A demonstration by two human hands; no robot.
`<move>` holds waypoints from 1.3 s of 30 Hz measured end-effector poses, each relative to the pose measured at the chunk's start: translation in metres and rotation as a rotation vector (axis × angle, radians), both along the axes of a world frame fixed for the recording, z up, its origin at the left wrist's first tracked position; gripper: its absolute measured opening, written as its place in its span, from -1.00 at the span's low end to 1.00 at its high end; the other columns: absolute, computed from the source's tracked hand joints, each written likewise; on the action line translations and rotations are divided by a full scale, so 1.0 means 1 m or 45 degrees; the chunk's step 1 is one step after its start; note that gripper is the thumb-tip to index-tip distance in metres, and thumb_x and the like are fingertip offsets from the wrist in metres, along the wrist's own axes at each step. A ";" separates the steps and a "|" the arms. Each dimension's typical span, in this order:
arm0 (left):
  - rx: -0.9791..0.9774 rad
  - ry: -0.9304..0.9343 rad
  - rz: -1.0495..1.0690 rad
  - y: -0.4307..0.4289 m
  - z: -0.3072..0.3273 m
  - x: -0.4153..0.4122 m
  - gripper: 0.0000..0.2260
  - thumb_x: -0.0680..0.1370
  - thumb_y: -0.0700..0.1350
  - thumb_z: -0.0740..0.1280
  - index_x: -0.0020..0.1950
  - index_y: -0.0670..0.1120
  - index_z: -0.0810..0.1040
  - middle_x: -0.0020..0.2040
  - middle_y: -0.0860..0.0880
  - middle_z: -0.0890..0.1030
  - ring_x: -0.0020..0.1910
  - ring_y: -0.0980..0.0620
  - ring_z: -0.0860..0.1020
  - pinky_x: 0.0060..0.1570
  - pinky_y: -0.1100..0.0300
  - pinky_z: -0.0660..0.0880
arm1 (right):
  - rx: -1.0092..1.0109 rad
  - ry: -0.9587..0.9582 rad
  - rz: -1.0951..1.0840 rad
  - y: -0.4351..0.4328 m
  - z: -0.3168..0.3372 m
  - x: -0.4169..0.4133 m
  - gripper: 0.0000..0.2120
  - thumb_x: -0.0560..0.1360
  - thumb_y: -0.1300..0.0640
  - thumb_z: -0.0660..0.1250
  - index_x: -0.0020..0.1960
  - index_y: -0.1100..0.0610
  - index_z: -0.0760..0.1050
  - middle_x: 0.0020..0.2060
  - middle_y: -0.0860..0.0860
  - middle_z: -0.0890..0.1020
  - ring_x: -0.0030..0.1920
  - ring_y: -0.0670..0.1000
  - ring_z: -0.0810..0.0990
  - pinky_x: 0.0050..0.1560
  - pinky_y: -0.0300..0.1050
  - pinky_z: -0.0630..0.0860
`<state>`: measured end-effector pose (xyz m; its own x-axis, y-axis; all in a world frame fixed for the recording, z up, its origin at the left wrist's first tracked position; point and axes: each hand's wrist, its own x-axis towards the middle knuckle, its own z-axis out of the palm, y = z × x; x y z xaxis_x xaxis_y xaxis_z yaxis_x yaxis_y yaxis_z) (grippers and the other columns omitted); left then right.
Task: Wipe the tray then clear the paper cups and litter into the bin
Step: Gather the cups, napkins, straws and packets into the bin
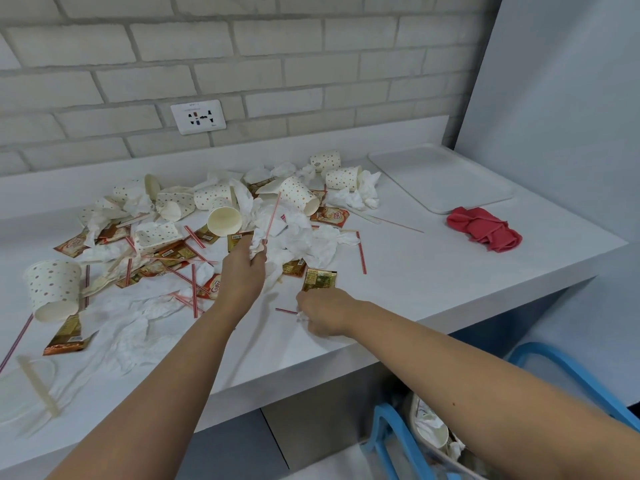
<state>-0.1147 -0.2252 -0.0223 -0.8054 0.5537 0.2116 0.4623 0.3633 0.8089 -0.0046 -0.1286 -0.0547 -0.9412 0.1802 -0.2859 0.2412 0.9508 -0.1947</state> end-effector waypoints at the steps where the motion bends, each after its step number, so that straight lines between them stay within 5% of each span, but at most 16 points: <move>1: 0.008 -0.005 0.003 0.001 0.000 0.000 -0.76 0.61 -0.21 0.13 0.24 -0.17 0.44 -0.01 -0.07 0.53 -0.06 -0.06 0.47 -0.09 0.11 0.40 | -0.007 0.014 -0.007 0.001 -0.002 0.001 -0.75 0.55 0.23 0.16 0.21 0.25 0.38 0.08 0.16 0.56 0.00 0.13 0.55 -0.11 -0.04 0.46; 6: 0.075 -0.037 -0.022 0.002 -0.002 -0.002 -0.73 0.60 -0.22 0.14 0.28 -0.15 0.44 0.08 -0.12 0.57 0.06 -0.13 0.52 0.02 0.03 0.46 | -0.202 0.243 -0.179 0.018 0.008 0.004 -0.78 0.61 0.15 0.07 -0.11 0.18 0.43 -0.19 0.09 0.47 -0.16 0.08 0.44 -0.18 -0.11 0.35; 10: 0.099 -0.052 -0.027 0.001 -0.006 -0.002 -0.75 0.61 -0.18 0.14 0.26 -0.13 0.44 0.09 -0.12 0.57 0.06 -0.13 0.52 -0.01 0.04 0.45 | -0.312 0.419 -0.316 0.041 0.033 0.002 -0.83 0.64 0.16 0.03 -0.05 0.16 0.35 -0.26 0.02 0.42 -0.20 0.05 0.42 -0.29 -0.13 0.30; 17: 0.105 -0.090 -0.113 0.022 -0.004 0.018 -0.72 0.63 -0.09 0.12 0.29 -0.17 0.42 0.11 -0.15 0.58 0.08 -0.14 0.53 -0.01 0.06 0.46 | -0.298 0.660 -0.740 0.078 0.040 0.016 -0.66 0.64 0.13 0.00 0.09 0.32 0.46 0.01 0.23 0.59 -0.05 0.17 0.53 -0.12 -0.09 0.36; 22: 0.045 -0.120 -0.302 0.060 -0.003 0.064 -0.66 0.64 -0.02 0.10 0.32 -0.18 0.39 0.19 -0.11 0.54 0.16 -0.08 0.51 0.04 0.14 0.43 | -0.214 0.810 -0.975 0.096 0.034 0.053 -0.61 0.65 0.09 0.00 0.03 0.35 0.47 -0.02 0.22 0.60 0.02 0.21 0.53 0.02 0.00 0.41; 28: -0.054 -0.160 -0.718 0.101 -0.018 0.147 -0.79 0.65 -0.09 0.07 0.01 -0.15 0.44 -0.17 -0.07 0.52 -0.19 0.03 0.46 -0.21 0.23 0.38 | -0.388 1.091 -1.287 0.111 0.015 0.130 -0.71 0.65 0.13 0.00 -0.18 0.22 0.33 -0.36 0.03 0.42 -0.33 -0.01 0.37 -0.35 -0.15 0.26; 31: -0.110 -0.202 -0.903 0.109 -0.036 0.185 -0.77 0.65 -0.03 0.04 -0.07 -0.14 0.37 -0.24 0.01 0.45 -0.27 0.09 0.41 -0.28 0.25 0.32 | -0.421 1.091 -1.423 0.112 -0.006 0.168 -0.67 0.65 0.14 0.00 -0.29 0.11 0.25 -0.38 -0.01 0.37 -0.36 -0.07 0.32 -0.39 -0.24 0.21; 36: -0.292 -0.561 -1.098 0.119 -0.078 0.223 -0.94 0.63 -0.15 0.07 0.01 -0.12 0.29 -0.19 0.01 0.37 -0.24 0.13 0.35 -0.28 0.40 0.32 | -0.462 0.965 -1.638 0.107 -0.059 0.225 -0.73 0.65 0.14 0.02 -0.23 0.12 0.26 -0.39 -0.01 0.37 -0.38 -0.05 0.33 -0.37 -0.16 0.25; 39: -0.384 -0.546 -1.167 0.127 -0.109 0.232 -0.93 0.63 -0.16 0.09 -0.01 -0.13 0.30 -0.19 0.05 0.35 -0.23 0.18 0.33 -0.20 0.35 0.30 | -0.468 0.850 -1.697 0.104 -0.092 0.246 -0.76 0.64 0.16 0.04 -0.17 0.22 0.27 -0.38 0.03 0.38 -0.30 0.04 0.36 -0.37 -0.15 0.24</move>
